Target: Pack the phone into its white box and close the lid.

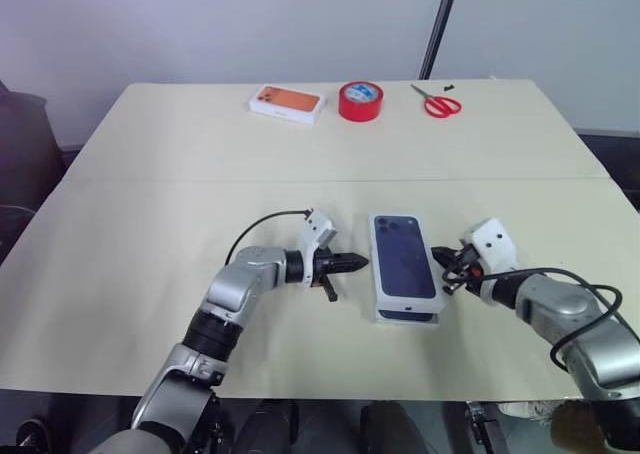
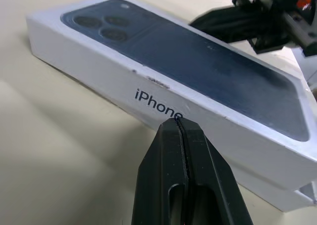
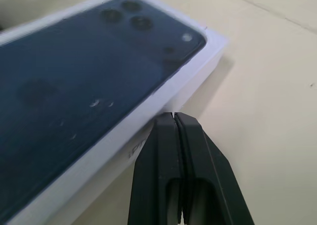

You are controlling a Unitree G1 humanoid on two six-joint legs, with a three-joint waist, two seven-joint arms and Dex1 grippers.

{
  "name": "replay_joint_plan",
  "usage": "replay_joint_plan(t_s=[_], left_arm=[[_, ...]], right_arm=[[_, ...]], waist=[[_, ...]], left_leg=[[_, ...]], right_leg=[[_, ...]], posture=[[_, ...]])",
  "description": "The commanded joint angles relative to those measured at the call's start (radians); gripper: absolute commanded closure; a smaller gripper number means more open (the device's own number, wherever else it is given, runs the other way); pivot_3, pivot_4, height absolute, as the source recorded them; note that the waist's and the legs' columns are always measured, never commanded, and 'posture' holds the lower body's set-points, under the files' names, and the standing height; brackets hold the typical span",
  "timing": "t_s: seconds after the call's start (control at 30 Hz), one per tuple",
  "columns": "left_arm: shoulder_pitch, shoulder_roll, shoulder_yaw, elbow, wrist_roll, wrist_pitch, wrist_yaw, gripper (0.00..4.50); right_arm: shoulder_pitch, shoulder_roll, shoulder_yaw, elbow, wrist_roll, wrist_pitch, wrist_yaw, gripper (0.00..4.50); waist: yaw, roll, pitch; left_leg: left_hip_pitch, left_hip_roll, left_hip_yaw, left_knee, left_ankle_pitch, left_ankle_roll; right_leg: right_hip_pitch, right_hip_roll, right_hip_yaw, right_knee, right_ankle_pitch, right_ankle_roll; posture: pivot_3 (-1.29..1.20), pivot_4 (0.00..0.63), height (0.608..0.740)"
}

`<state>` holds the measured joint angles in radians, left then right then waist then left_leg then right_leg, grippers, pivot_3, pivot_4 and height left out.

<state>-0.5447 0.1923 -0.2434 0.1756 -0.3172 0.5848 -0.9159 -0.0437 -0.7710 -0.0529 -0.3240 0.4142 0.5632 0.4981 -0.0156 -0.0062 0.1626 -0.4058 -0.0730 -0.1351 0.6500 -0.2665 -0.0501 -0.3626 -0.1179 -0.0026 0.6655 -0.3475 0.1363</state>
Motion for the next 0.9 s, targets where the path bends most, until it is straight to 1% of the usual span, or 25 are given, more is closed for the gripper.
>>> replay_joint_plan(t_s=[0.03,0.23,0.4,0.5,0.67,0.9], left_arm=[[0.008,0.013,0.015,-0.048,-0.020,0.008,-0.007,4.50],[0.025,0.007,-0.002,-0.051,-0.012,0.005,0.003,4.50],[0.009,-0.058,0.004,-0.043,-0.018,0.002,0.042,4.50],[0.000,-0.081,0.012,-0.051,-0.029,0.014,0.056,4.50],[0.013,-0.051,-0.017,-0.062,-0.001,0.002,0.030,4.50],[0.039,-0.009,-0.051,-0.127,-0.012,0.015,-0.010,4.50]], right_arm=[[0.016,-0.008,-0.024,-0.060,-0.016,-0.003,0.022,4.45],[0.048,-0.008,-0.019,-0.095,-0.033,0.001,0.060,4.45],[0.050,0.002,-0.036,-0.112,-0.024,0.020,0.080,4.45],[0.050,0.007,-0.039,-0.118,-0.028,0.027,0.086,4.45],[0.064,0.005,-0.044,-0.138,-0.032,0.015,0.110,4.45],[0.111,0.000,-0.074,-0.191,-0.027,-0.014,0.158,4.45]], waist=[[0.000,0.000,0.000],[-0.001,0.000,0.000],[0.002,0.000,0.000],[0.002,0.000,0.000],[0.001,0.000,0.000],[0.001,0.000,0.000]], left_leg=[[0.000,0.000,0.000,0.000,0.000,0.000],[0.000,0.000,0.000,0.000,0.000,0.000],[0.000,0.000,0.000,0.000,0.000,0.000],[0.000,0.000,0.000,0.000,0.000,0.000],[0.000,0.000,0.000,0.000,0.000,0.000],[0.000,0.000,0.000,0.000,0.000,0.000]], right_leg=[[0.000,0.000,0.000,0.000,0.000,0.000],[0.000,0.000,0.000,0.000,0.000,0.000],[0.000,0.000,0.000,0.000,0.000,0.000],[0.000,0.000,0.000,0.000,0.000,0.000],[0.000,0.000,0.000,0.000,0.000,0.000],[0.000,0.000,0.000,0.000,0.000,0.000]], posture=[[0.00,0.150,0.740],[0.00,0.150,0.740],[0.00,0.150,0.740],[0.00,0.150,0.740],[0.00,0.150,0.740],[0.00,0.150,0.740]])
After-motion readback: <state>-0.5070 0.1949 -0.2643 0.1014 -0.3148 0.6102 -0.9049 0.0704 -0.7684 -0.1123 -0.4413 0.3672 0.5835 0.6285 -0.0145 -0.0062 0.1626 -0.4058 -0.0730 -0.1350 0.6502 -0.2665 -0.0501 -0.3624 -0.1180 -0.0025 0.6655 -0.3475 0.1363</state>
